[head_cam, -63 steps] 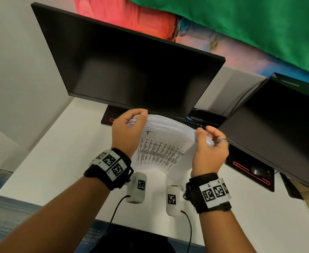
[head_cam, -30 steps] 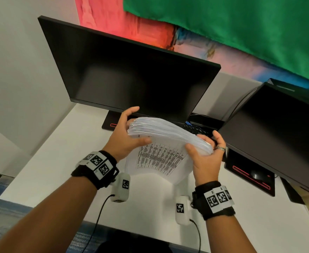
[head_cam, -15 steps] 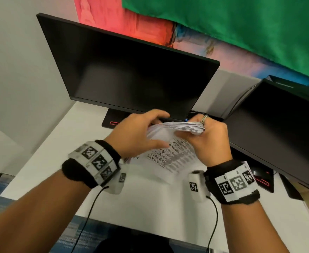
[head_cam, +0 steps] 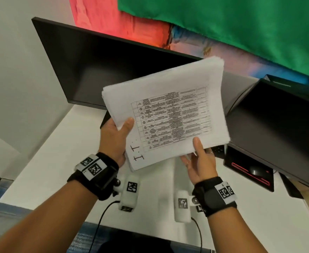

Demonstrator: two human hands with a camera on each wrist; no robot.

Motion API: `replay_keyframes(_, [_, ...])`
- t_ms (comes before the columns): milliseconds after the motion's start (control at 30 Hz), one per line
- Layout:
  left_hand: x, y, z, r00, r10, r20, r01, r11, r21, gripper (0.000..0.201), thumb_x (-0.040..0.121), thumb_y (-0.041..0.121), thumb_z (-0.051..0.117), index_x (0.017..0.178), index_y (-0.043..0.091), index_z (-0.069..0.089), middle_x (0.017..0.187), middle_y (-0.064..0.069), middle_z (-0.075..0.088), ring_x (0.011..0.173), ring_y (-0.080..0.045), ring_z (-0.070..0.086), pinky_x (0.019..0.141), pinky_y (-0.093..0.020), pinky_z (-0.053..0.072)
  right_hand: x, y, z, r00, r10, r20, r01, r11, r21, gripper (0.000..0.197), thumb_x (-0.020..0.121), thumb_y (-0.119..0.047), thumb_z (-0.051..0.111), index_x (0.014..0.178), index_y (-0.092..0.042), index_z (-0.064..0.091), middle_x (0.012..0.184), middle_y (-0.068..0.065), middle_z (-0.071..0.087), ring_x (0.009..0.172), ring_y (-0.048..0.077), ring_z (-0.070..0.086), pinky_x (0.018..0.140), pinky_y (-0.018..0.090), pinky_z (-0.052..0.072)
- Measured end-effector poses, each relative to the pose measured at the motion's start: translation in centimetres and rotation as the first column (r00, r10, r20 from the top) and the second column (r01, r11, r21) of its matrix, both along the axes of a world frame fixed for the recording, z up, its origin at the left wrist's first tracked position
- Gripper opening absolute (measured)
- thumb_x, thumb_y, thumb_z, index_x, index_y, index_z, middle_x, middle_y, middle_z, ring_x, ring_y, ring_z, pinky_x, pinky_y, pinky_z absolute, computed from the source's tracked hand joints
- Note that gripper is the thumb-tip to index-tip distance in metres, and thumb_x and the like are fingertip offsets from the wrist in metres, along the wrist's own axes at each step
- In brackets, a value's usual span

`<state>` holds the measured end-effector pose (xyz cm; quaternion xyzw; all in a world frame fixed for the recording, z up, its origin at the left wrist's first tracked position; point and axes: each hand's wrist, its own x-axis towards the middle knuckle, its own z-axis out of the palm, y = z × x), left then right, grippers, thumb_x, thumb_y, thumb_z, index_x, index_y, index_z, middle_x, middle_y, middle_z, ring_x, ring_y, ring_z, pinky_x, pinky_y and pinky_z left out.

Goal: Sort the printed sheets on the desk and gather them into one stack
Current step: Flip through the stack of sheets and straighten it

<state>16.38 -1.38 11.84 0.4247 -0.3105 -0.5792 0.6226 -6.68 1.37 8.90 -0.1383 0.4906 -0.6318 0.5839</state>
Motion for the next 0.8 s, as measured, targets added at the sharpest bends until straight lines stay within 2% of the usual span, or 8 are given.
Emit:
replay_keyframes(67, [-0.9, 0.4, -0.9, 0.981, -0.107, -0.163, 0.114, 0.993, 0.034, 0.039, 0.097, 0.011, 0.057, 0.134, 0.003, 0.052, 0.131, -0.019, 0.062, 0.12, -0.039, 0.061, 0.097, -0.059, 0.048, 1.0, -0.4, 0.9, 0.992, -0.028, 0.125, 0.04, 0.995, -0.095, 0.068, 0.079, -0.023, 0.078, 0.142, -0.018, 0.054, 0.134, 0.011, 0.064, 0.125, 0.033, 0.061, 0.104, 0.055, 0.047])
replay_keyframes(167, [-0.4, 0.4, -1.8, 0.97, -0.183, -0.16, 0.199, 0.976, 0.089, 0.042, 0.095, 0.01, 0.057, 0.136, 0.004, 0.052, 0.132, -0.018, 0.062, 0.123, -0.036, 0.059, 0.099, -0.055, 0.048, 1.1, -0.4, 1.7, 0.988, -0.115, 0.105, 0.133, 0.974, -0.184, 0.062, 0.081, -0.015, 0.075, 0.14, -0.013, 0.056, 0.134, 0.013, 0.064, 0.124, 0.035, 0.06, 0.106, 0.06, 0.043])
replay_keyframes(233, [1.4, -0.3, -1.9, 0.983, -0.164, -0.088, 0.175, 0.975, 0.14, 0.044, 0.09, 0.009, 0.063, 0.133, 0.004, 0.055, 0.128, -0.017, 0.065, 0.119, -0.035, 0.061, 0.096, -0.053, 0.051, 0.1, 0.1, 2.1, 0.992, -0.128, 0.023, 0.129, 0.966, -0.223, 0.056, 0.086, -0.004, 0.068, 0.14, -0.011, 0.055, 0.135, 0.012, 0.063, 0.125, 0.033, 0.06, 0.107, 0.058, 0.043])
replay_keyframes(333, [4.2, -1.4, -0.8, 0.962, -0.247, 0.113, 0.236, 0.966, 0.106, 0.064, 0.07, 0.026, 0.083, 0.127, 0.01, 0.061, 0.117, -0.019, 0.07, 0.097, -0.026, 0.071, 0.079, -0.039, 0.06, -1.9, 0.9, 3.1, 0.997, -0.039, -0.063, 0.022, 0.969, -0.246, 0.054, 0.085, 0.001, 0.063, 0.137, -0.008, 0.056, 0.133, 0.013, 0.065, 0.121, 0.031, 0.063, 0.1, 0.051, 0.051])
replay_keyframes(467, [3.0, -1.8, 0.8, 0.778, -0.456, 0.433, 0.471, 0.879, 0.081, 0.049, 0.077, 0.021, 0.077, 0.124, 0.02, 0.061, 0.11, -0.007, 0.075, 0.097, -0.024, 0.073, 0.078, -0.039, 0.059, -2.6, 1.2, 3.3, 0.954, 0.092, -0.285, -0.156, 0.965, -0.209, 0.049, 0.077, 0.002, 0.068, 0.125, -0.002, 0.061, 0.116, 0.013, 0.073, 0.107, 0.03, 0.071, 0.08, 0.039, 0.06])
replay_keyframes(600, [0.8, -0.8, 0.3, 0.773, -0.222, 0.594, 0.281, 0.96, -0.008, 0.024, 0.086, 0.018, 0.072, 0.108, 0.027, 0.066, 0.1, 0.006, 0.075, 0.093, -0.006, 0.072, 0.08, -0.036, 0.062, -2.1, 0.5, 2.8, 0.809, 0.073, -0.583, -0.209, 0.963, -0.169, 0.032, 0.08, 0.002, 0.075, 0.108, -0.013, 0.071, 0.103, 0.003, 0.078, 0.099, 0.027, 0.074, 0.079, 0.037, 0.061])
replay_keyframes(733, [-1.3, 1.0, -0.2, 0.771, 0.076, 0.632, 0.059, 0.98, -0.189, 0.022, 0.089, 0.02, 0.068, 0.109, 0.019, 0.061, 0.092, 0.021, 0.064, 0.082, 0.016, 0.063, 0.069, -0.008, 0.053, -1.1, 0.8, 3.2, 0.753, -0.112, -0.648, -0.127, 0.942, -0.31, 0.034, 0.081, 0.001, 0.077, 0.106, -0.022, 0.07, 0.1, -0.011, 0.077, 0.098, 0.011, 0.073, 0.083, 0.029, 0.06])
replay_keyframes(800, [-1.8, 1.9, -1.0, 0.785, 0.119, 0.608, 0.022, 0.976, -0.219, 0.026, 0.092, 0.017, 0.065, 0.115, 0.019, 0.055, 0.098, 0.024, 0.06, 0.085, 0.023, 0.058, 0.069, -0.001, 0.046, -0.5, 1.6, 2.1, 0.712, -0.173, -0.681, -0.095, 0.936, -0.338, 0.039, 0.081, -0.001, 0.077, 0.104, -0.031, 0.069, 0.098, -0.022, 0.075, 0.097, 0.003, 0.072, 0.083, 0.022, 0.058])
